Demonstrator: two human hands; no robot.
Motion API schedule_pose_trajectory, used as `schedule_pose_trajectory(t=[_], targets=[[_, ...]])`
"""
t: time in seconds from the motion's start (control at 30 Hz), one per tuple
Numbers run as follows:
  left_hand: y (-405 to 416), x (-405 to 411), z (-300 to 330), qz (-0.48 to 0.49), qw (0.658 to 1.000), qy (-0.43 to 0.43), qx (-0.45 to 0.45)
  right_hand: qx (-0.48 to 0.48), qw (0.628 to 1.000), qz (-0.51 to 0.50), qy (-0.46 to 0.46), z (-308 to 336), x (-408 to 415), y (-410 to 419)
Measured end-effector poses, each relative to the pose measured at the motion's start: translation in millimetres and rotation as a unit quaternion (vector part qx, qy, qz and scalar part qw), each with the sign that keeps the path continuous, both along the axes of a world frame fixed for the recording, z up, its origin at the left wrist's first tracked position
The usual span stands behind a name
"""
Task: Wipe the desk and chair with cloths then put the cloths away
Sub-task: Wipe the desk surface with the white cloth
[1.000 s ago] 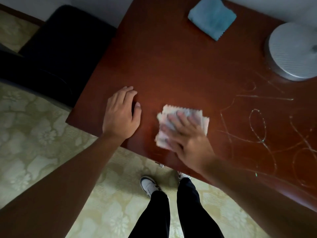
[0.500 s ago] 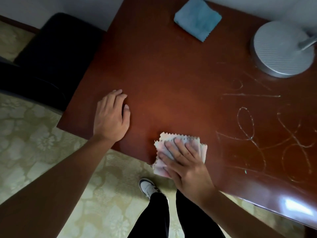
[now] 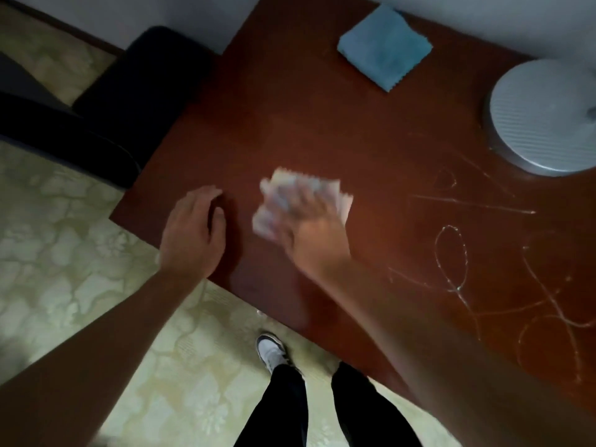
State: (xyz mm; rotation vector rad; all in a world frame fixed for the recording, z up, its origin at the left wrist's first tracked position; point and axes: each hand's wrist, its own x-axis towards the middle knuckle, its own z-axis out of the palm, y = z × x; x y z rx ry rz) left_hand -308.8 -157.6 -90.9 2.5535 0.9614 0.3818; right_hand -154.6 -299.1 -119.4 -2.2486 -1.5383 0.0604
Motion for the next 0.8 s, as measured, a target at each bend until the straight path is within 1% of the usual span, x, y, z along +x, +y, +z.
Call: schedule_pose_trajectory(t=[0.07, 0.1, 0.13, 0.17, 0.23, 0.3, 0.37, 0.4, 0.43, 0.53, 0.57, 0.63, 0.7, 0.73, 0.8], targets=[[-6, -11, 3, 0.014, 1.0, 0.015, 0.006, -0.04, 0.996, -0.073, 0.005, 11, 50, 53], [-10, -15, 2, 0.026, 1.0, 0.013, 0.004, -0.066, 0.994, -0.08, 0.018, 11, 54, 73], [-14, -18, 1, 0.045, 0.999, 0.002, 0.004, -0.08, 0.995, -0.056, 0.027, 10, 40, 87], [-18, -17, 1, 0.061, 0.998, -0.017, 0.001, -0.071, 0.997, -0.021, 0.035, 8, 18, 89], [-24, -14, 3, 0.114, 0.992, -0.048, -0.018, -0.025, 0.996, 0.082, 0.034, 7, -39, 65], [-32, -10, 5, 0.167, 0.983, -0.062, -0.043, -0.018, 0.982, 0.175, 0.063, 8, -71, 26], [-41, -3, 6, 0.17, 0.983, -0.053, -0.05, -0.044, 0.97, 0.223, 0.087, 4, -61, 7], [-45, 0, 6, 0.151, 0.987, -0.042, -0.043, -0.048, 0.971, 0.223, 0.074, 6, -43, 6], [-48, 8, 7, 0.125, 0.991, -0.033, -0.035, -0.057, 0.978, 0.195, 0.055, 5, -15, 10], [-57, 41, 5, 0.062, 0.998, -0.004, -0.022, -0.061, 0.997, 0.035, 0.014, 9, 103, 27], [-64, 56, 2, 0.041, 0.999, 0.002, -0.023, -0.066, 0.998, 0.004, 0.013, 11, 146, 26], [-80, 82, -2, 0.006, 1.0, 0.015, -0.025, -0.071, 0.997, -0.014, 0.038, 13, 202, 17], [-92, 107, -9, -0.023, 0.999, 0.021, -0.012, -0.056, 0.997, -0.02, 0.053, 10, 205, -4], [-99, 119, -13, -0.033, 0.999, 0.017, -0.01, -0.044, 0.998, -0.028, 0.047, 11, 189, -25], [-112, 137, -15, -0.039, 0.999, 0.002, -0.026, -0.026, 0.999, 0.0, 0.034, 10, 131, -76]])
